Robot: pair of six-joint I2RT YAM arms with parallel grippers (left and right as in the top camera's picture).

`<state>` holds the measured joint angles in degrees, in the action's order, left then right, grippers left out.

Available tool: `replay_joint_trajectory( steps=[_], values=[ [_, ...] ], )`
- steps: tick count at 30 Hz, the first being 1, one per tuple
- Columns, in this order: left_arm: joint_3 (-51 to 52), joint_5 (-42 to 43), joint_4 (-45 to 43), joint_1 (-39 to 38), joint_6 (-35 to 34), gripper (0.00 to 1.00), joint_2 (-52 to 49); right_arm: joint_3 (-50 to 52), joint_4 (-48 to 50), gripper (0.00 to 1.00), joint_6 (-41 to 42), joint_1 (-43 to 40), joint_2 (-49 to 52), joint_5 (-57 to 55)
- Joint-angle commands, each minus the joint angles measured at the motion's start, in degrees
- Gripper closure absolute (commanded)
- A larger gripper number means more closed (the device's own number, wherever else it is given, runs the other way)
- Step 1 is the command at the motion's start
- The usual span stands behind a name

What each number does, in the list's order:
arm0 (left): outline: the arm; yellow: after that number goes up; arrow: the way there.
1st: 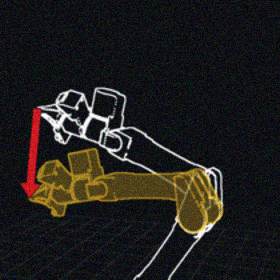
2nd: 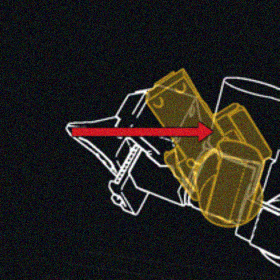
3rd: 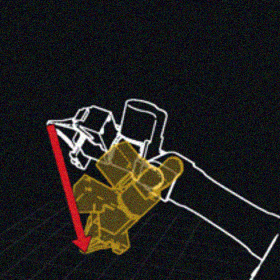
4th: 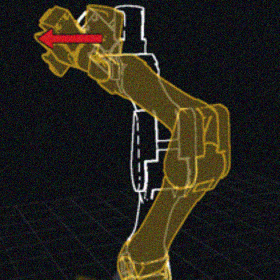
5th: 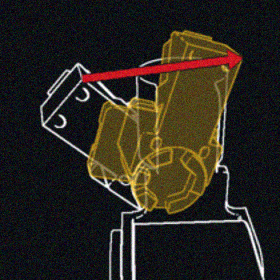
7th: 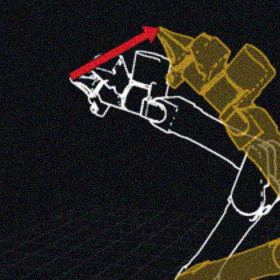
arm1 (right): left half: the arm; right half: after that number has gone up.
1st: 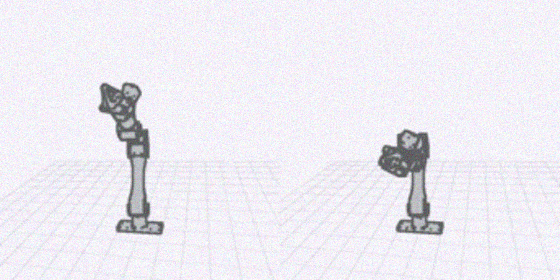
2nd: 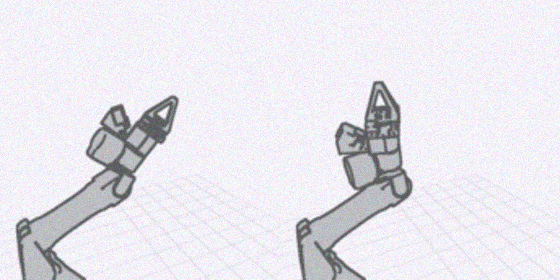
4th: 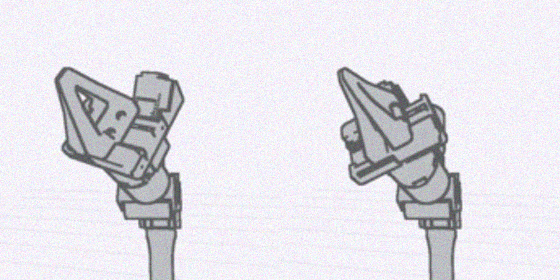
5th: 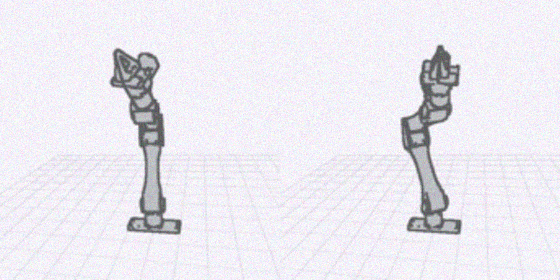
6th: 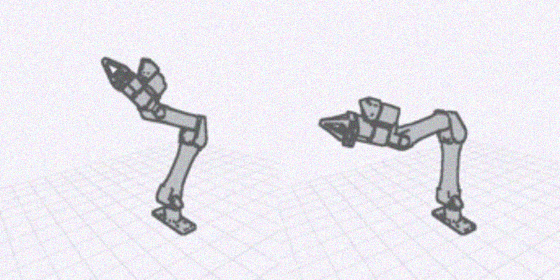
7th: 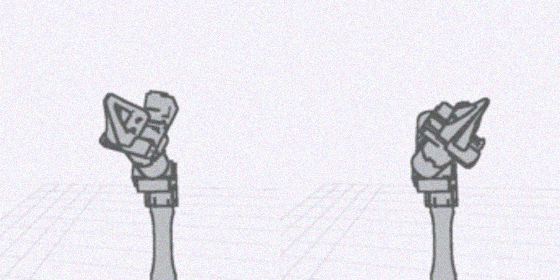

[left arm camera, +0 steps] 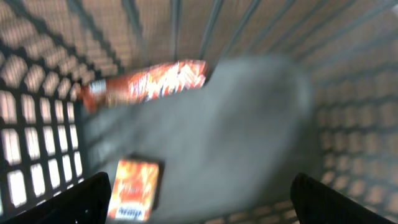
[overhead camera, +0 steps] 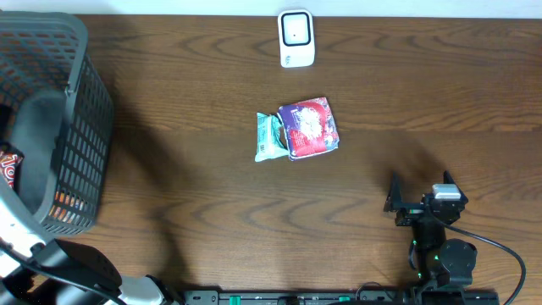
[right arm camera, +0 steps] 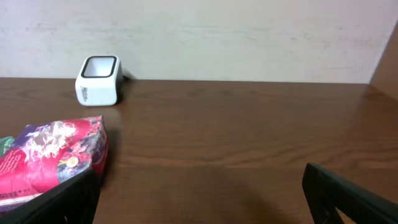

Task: Scan the item barcode
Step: 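Reach the left gripper into the basket and grasp the orange tissue pack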

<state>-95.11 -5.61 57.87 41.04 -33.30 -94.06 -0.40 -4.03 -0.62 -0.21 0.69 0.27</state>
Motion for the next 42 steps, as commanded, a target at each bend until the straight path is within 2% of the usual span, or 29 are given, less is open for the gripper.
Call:
replay_joint_trajectory(
  steps=[1,6,11,18,27,29,33,35,36,42],
  values=[
    [7.1,2.0,-0.6,-0.5,-1.3,0.08,-0.8,0.1,-0.2,0.01,0.4,0.4,-0.4,0.0],
    [17.2,1.9,-4.7,-0.5,-1.3,0.08,-1.4,0.1,-0.2,0.01,0.4,0.4,-0.3,0.1],
    [22.3,1.5,-7.7,-0.5,-1.3,0.08,-2.2,0.1,-0.2,0.01,0.4,0.4,-0.4,0.1],
    [22.9,-1.6,-6.5,-0.5,-0.9,0.08,-5.7,0.1,-0.2,0.01,0.4,0.4,-0.4,0.0],
    [22.9,-1.6,-5.5,-0.4,0.3,0.09,-13.2,0.1,-0.2,0.01,0.4,0.4,-0.4,0.1],
    [22.9,-1.6,-5.5,-0.4,0.3,0.21,-14.2,0.1,-0.2,0.01,0.4,0.4,-0.3,0.1],
    [22.9,-1.6,-5.8,-0.4,0.2,0.67,-14.6,0.1,-0.2,0.01,0.4,0.4,-0.4,0.0],
    [22.8,-1.5,-6.1,-0.4,0.2,0.81,-14.5,0.1,-0.2,0.01,0.4,0.4,-0.4,0.1],
    [22.6,-1.5,-6.1,-0.3,0.2,0.92,-14.5,0.1,-0.2,0.01,0.4,0.4,-0.4,0.0],
    [16.9,-0.8,-4.4,-0.3,0.1,0.92,-12.5,0.1,-0.2,0.01,0.4,0.4,-0.4,0.0]
  ],
)
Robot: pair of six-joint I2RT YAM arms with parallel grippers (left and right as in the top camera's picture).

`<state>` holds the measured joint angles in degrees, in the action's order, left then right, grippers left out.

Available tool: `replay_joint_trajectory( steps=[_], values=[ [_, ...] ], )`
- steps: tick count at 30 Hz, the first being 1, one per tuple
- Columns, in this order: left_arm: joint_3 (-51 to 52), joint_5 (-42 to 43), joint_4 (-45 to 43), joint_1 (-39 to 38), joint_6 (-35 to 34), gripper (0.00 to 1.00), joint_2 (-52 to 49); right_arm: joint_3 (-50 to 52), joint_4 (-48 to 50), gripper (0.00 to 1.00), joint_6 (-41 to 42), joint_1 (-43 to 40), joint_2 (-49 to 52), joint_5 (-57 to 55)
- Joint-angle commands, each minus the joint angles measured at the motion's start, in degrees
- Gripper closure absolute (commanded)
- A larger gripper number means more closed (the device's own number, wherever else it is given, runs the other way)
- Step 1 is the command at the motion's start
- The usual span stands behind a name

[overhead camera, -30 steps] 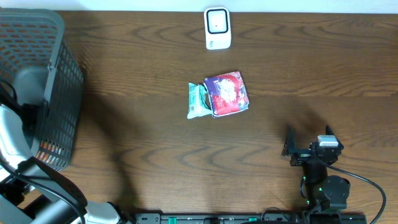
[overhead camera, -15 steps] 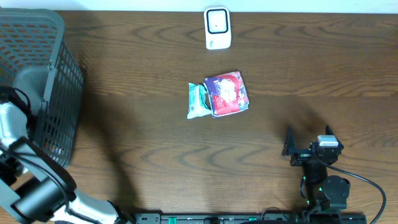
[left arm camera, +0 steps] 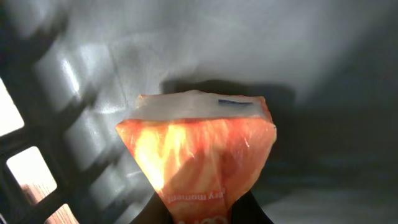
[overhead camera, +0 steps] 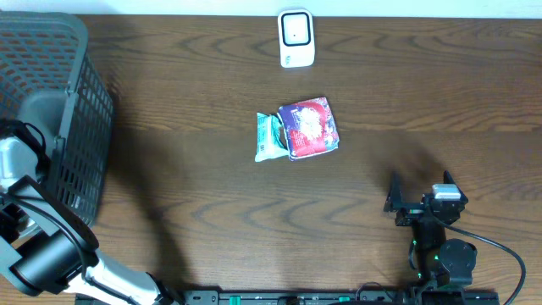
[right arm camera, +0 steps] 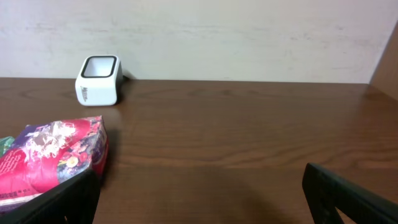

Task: Scan the item barcode
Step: 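Reach the left gripper into the basket and grasp the orange tissue pack, then carry the orange pack to the scanner and place it right of the pink bag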

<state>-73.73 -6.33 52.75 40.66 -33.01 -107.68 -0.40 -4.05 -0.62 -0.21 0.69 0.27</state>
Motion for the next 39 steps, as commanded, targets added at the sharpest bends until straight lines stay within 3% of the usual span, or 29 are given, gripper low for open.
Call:
replay_joint_trajectory(
  steps=[1,3,7,11,16,19,25,31,39],
  values=[
    [-6.1,-0.1,1.2,0.1,-0.4,0.93,2.0,0.1,-0.2,0.01,0.4,0.4,-0.4,0.1],
    [-9.6,2.0,1.4,0.1,-0.9,0.93,4.5,0.1,-0.2,0.01,0.4,0.4,-0.3,0.0],
    [-17.2,13.6,0.2,0.1,-8.9,0.93,12.4,0.1,-0.2,0.01,0.4,0.4,-0.4,0.0],
    [-18.9,27.4,-7.9,-0.1,-14.9,0.93,20.8,0.1,-0.2,0.01,0.4,0.4,-0.4,0.0],
    [-18.9,41.0,-17.4,-4.9,-15.6,0.92,28.4,0.1,-0.2,0.01,0.4,0.4,-0.4,0.1],
    [-18.9,41.7,-20.7,-12.3,-14.5,0.93,30.4,0.1,-0.2,0.01,0.4,0.4,-0.4,0.0],
    [-18.6,41.0,-22.0,-31.3,-1.2,0.93,28.9,0.1,-0.2,0.01,0.4,0.4,-0.4,0.0],
    [-18.3,38.6,-19.8,-48.1,7.0,0.92,22.8,0.1,-0.2,0.01,0.4,0.4,-0.4,0.0],
    [-18.3,33.7,-16.8,-61.0,7.9,0.92,11.8,0.1,-0.2,0.01,0.4,0.4,-0.3,0.0]
  ],
)
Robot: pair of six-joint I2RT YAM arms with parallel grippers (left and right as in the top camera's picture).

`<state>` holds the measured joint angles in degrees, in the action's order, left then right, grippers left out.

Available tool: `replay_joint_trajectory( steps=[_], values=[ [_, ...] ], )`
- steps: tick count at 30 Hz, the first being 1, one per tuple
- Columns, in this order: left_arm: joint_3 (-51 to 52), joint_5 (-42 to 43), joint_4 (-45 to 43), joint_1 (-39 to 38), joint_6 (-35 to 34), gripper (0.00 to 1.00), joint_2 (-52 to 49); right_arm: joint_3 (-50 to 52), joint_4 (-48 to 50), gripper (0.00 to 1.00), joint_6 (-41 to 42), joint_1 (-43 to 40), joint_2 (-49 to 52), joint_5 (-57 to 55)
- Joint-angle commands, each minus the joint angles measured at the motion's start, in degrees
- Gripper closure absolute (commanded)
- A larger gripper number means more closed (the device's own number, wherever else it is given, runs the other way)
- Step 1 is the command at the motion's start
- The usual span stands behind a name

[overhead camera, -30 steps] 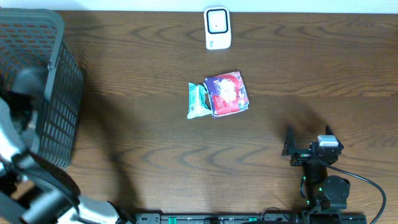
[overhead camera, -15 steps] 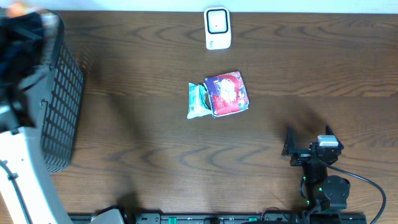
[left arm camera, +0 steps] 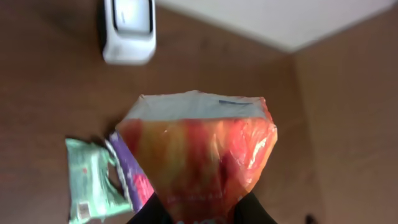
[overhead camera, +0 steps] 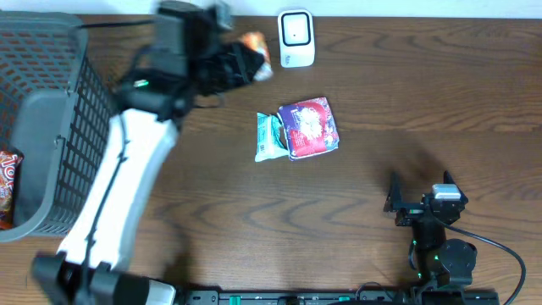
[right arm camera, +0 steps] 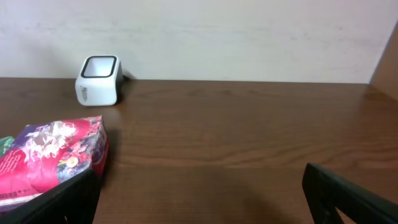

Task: Scan the item barcode
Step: 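Carry the orange pack to the scanner and place it right of the pink bag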

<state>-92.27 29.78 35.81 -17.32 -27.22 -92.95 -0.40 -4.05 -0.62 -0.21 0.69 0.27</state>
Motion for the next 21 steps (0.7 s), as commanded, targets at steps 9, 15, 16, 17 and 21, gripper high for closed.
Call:
replay_joint_trajectory(
  steps=[9,15,16,17,21],
  values=[
    [0.3,-2.4,-8.0,-14.2,-2.9,0.92,-15.1,0.1,-0.2,0.01,0.4,0.4,-0.4,0.0],
    [0.3,-14.1,-12.2,-19.0,-13.8,0.92,-20.9,0.1,-0.2,0.01,0.4,0.4,-0.4,0.0],
    [0.3,-16.8,-12.2,-19.8,-15.4,0.92,-21.8,0.1,-0.2,0.01,0.4,0.4,-0.3,0.1],
    [0.3,-18.5,-12.4,-20.4,-16.3,0.92,-22.6,0.1,-0.2,0.01,0.4,0.4,-0.4,0.1],
    [0.3,-20.4,-14.1,-22.6,-16.4,0.85,-25.7,0.1,-0.2,0.01,0.4,0.4,-0.3,0.0]
  ],
)
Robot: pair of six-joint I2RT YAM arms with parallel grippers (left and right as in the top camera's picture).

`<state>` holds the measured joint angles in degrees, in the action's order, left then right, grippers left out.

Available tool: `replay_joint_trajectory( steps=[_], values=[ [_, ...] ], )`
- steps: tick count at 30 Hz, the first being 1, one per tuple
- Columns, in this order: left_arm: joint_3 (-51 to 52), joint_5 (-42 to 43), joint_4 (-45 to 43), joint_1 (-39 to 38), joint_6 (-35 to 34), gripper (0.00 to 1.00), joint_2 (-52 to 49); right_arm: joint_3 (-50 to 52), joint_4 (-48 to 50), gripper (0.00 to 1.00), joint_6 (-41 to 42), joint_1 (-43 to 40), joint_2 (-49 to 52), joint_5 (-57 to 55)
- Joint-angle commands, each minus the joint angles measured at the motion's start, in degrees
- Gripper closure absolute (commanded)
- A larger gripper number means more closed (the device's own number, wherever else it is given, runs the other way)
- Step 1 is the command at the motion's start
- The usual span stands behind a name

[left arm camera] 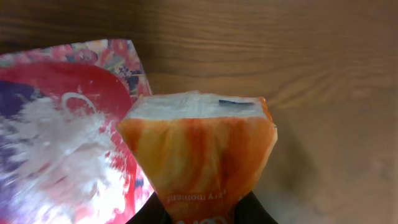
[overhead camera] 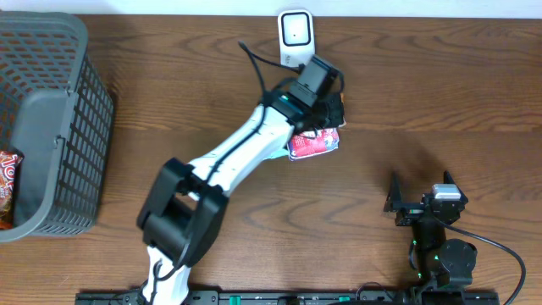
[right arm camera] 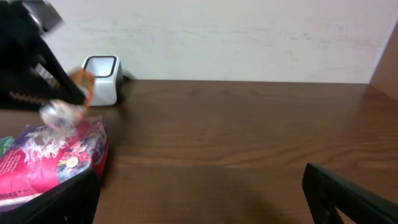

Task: Scan the item barcode
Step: 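Carry the orange pack to the scanner and place it right of the pink bag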

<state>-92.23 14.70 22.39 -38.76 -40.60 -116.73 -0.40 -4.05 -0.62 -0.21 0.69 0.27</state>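
Observation:
An orange snack packet [left arm camera: 198, 146] is pinched in my left gripper [left arm camera: 199, 214], which is shut on its lower end. The packet hangs low over the right edge of a red and purple packet [left arm camera: 59, 130] lying on the table. In the overhead view the left gripper [overhead camera: 326, 106] sits just below and right of the white barcode scanner [overhead camera: 295, 37]. The right wrist view shows the orange packet [right arm camera: 81, 83] in front of the scanner [right arm camera: 101, 79]. My right gripper [right arm camera: 199, 205] is open and holds nothing, resting at the table's near right [overhead camera: 421, 203].
A grey mesh basket [overhead camera: 76, 127] stands at the far left with a red packet [overhead camera: 7, 176] inside. The left arm [overhead camera: 237, 161] crosses the middle of the wooden table [overhead camera: 423, 102] and covers what lies left of the red and purple packet [overhead camera: 315, 144].
My left gripper, still shut on the orange packet, was left of the scanner and high up. Now it is below and right of the scanner, low over the red and purple packet. The right arm is unmoved.
My left gripper was open inside the basket above several packets. Then it was shut on the orange packet inside the basket. Later it held the packet up near the scanner, and now holds it low over the packets at mid-table. The right arm stayed still.

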Motion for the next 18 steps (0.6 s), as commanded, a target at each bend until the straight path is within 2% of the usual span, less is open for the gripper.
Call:
replay_joint_trajectory(
  steps=[1,4,5,12,18],
  values=[
    [0.2,-5.3,-1.1,-1.6,-3.0,0.84,-2.7,0.1,-0.2,0.01,0.4,0.4,-0.4,0.1],
    [0.2,-5.3,-2.0,-2.4,-3.0,0.83,-4.2,0.1,-0.2,0.01,0.4,0.4,-0.4,0.0],
    [0.2,-5.3,-2.2,-2.5,-3.0,0.79,-4.5,0.1,-0.2,0.01,0.4,0.4,-0.4,0.1],
    [0.2,-4.7,-6.9,-2.6,-3.5,0.78,-4.7,0.1,-0.2,0.01,0.4,0.4,-0.4,0.1],
    [0.3,-4.9,-7.0,-3.6,-4.7,0.78,-5.5,0.1,-0.2,0.01,0.4,0.4,-0.4,0.1]
  ],
)
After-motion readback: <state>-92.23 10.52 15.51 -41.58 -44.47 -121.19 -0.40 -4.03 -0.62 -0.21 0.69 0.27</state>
